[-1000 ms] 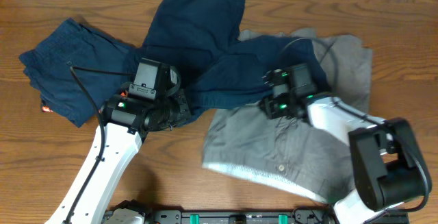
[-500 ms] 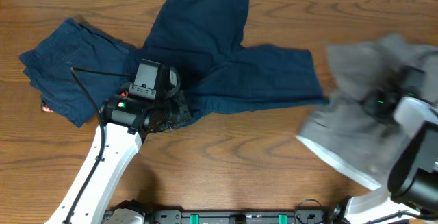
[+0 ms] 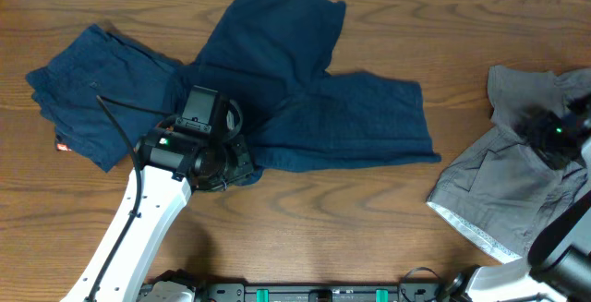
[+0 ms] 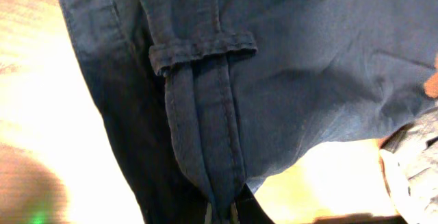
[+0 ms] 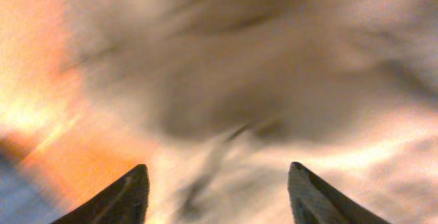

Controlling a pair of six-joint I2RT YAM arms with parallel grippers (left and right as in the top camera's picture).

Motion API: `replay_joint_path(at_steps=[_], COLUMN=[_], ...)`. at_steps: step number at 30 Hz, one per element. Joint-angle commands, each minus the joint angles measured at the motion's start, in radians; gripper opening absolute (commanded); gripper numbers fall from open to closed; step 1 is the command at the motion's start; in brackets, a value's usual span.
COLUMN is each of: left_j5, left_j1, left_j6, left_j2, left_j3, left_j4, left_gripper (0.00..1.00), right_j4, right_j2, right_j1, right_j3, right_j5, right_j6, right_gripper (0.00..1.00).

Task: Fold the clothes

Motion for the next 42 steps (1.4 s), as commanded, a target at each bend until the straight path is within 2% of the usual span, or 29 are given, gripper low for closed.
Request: replay_joint_path(at_steps=[1,5,8,15,26,28,29,30,32,33,35,36,37,40,42], left_j5=[-0.017,-0.017,-0.017,-0.017,-0.016,-0.016,-0.016,-0.016,-0.017,-0.017,-0.017,-0.017,-0.017,-0.017,-0.017], left_j1=[0.005,0.005,0.005,0.005,0.005,0.005,0.005,0.005,0.005,0.005,0.005,0.005,0.005,0.005,0.005], left_j6=[0.017,0.017,0.017,0.017,0.017,0.017,0.017,0.017,0.017,0.017,0.017,0.017,0.017,0.017,0.017], left_j2=[0.005,0.005,0.005,0.005,0.005,0.005,0.005,0.005,0.005,0.005,0.005,0.005,0.005,0.005,0.005], left_j3=[-0.003,-0.015,-0.031,-0.086,-0.096,-0.096,-0.096,-0.096,-0.096,-0.096,-0.096,-0.096,-0.096,-0.096,-0.096], left_j4=[-0.032,-0.05,-0.053,-0.052,-0.085,-0.091,-0.094,-0.095,-0.097,-0.097,-0.097,-0.097,-0.098,-0.098,-0.098], left_gripper=[0.06,0.06,0.06,0.06,0.07,0.11,0.17,0.27,0.28,0.28,0.28,0.28,0.28,0.28,0.28], right_j4=[-0.121,-0.305,-0.324,-0.151,0.124,0.145,0.151,0.154,0.151,0.148,0.122,0.108,0.08,0.009,-0.026], right_j2=[-0.08,-0.087,-0.087,-0.087,-0.087,-0.087,-0.087,-0.087,-0.087,-0.087,-0.087,-0.087,-0.087,-0.087,-0.087], right_j1=[0.103,0.233,0.297,0.359,0.46,0.472,0.477,0.482,0.486,0.486,0.482,0.478,0.472,0.442,0.415], right_j3=[0.015,-0.027,-0.094,-0.264,-0.377,-0.38,-0.38,-0.38,-0.38,-0.38,-0.38,-0.38,-0.38,-0.38,-0.38], right_j5=[-0.153,-0.085,-0.088,-0.165,-0.126,-0.119,-0.117,-0.117,-0.117,-0.111,-0.065,-0.042,0.003,0.161,0.236], right_j6=[-0.091,-0.09,-0.079,0.04,0.245,0.264,0.266,0.266,0.266,0.266,0.266,0.269,0.27,0.27,0.269], right_gripper=[0.72,0.83,0.84,0.8,0.77,0.72,0.68,0.61,0.47,0.43,0.29,0.27,0.31,0.59,0.82])
